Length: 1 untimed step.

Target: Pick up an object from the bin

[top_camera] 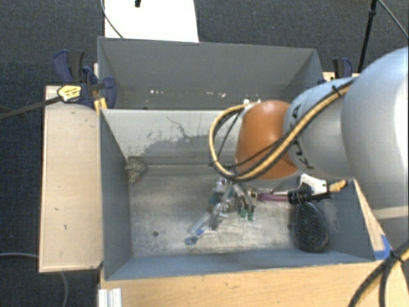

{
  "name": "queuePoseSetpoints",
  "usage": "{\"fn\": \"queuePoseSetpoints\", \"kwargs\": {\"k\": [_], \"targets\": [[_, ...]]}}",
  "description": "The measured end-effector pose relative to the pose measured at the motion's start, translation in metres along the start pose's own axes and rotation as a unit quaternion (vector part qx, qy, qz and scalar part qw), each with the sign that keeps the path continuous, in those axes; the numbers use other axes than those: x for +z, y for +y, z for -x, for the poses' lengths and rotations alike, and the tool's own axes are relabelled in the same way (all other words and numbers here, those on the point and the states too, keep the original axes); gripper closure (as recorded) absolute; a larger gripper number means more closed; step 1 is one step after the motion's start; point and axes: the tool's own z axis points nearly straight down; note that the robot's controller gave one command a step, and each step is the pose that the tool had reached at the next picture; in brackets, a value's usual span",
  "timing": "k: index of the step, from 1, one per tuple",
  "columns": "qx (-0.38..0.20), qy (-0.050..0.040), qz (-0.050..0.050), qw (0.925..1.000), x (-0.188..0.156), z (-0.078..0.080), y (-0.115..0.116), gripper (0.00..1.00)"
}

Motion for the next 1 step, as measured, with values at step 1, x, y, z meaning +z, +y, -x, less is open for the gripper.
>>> {"fn": "queuePoseSetpoints", "kwargs": {"k": [1], "targets": [[-0.092,-0.013,0.0,0.9957,-0.2149,-0.0157,-0.0206,1.0]]}}
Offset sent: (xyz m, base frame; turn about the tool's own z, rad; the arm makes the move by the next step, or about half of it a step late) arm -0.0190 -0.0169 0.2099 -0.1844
